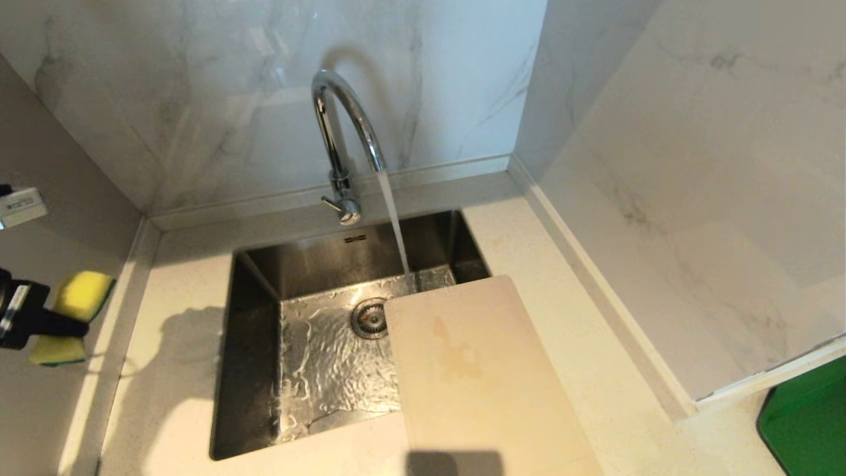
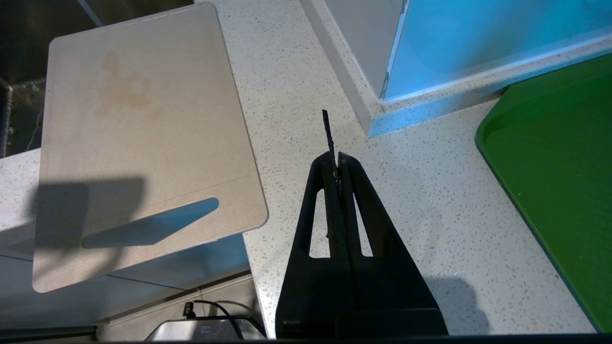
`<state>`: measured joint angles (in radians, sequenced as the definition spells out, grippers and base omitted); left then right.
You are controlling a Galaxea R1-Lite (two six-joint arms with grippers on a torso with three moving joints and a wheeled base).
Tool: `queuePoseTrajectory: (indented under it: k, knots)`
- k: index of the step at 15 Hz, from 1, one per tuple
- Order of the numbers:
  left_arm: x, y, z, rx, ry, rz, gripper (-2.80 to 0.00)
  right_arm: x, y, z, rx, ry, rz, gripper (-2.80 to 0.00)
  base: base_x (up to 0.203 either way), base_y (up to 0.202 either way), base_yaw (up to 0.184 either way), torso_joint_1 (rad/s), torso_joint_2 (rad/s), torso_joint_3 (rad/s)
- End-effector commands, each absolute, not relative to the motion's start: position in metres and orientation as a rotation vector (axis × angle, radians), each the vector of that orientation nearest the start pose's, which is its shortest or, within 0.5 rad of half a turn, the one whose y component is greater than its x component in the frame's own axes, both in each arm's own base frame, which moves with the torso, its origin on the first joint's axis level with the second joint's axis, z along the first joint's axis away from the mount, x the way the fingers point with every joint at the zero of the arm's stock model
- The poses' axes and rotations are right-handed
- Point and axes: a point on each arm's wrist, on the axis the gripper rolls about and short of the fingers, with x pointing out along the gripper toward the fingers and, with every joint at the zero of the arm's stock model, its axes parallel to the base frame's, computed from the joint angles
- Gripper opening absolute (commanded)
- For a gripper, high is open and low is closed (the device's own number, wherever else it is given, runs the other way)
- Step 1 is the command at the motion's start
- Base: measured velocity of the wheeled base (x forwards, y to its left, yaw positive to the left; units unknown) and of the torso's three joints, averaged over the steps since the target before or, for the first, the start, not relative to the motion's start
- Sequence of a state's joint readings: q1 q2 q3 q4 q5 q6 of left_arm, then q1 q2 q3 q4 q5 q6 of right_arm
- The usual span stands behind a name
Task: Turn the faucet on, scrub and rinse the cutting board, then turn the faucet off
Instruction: Pick up the cutting board
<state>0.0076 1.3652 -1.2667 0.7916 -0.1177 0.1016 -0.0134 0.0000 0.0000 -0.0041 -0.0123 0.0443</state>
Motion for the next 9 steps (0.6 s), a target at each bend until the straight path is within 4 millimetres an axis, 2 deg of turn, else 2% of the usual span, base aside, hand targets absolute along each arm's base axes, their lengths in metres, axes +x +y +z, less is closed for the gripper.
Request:
queuePoseTrajectory:
  k: [1,4,9]
  knots:
    - [0.145,-0.002,0.269,0.050,0.827,-0.152,-2.80,-0.023,0.000,0.076,0.045,-0.005,-0.026,-2.80,0.000,0.000,0.000,0.000,0.00,0.000]
    - [0.136,-0.002,0.254,0.056,0.754,-0.154,-2.80,-0.023,0.000,0.076,0.046,-0.007,-0.026,-2.80,0.000,0.000,0.000,0.000,0.00,0.000]
    - [0.101,-0.002,0.201,0.106,0.671,-0.168,-2.80,-0.023,0.000,0.076,0.044,-0.005,-0.026,-2.80,0.000,0.000,0.000,0.000,0.00,0.000]
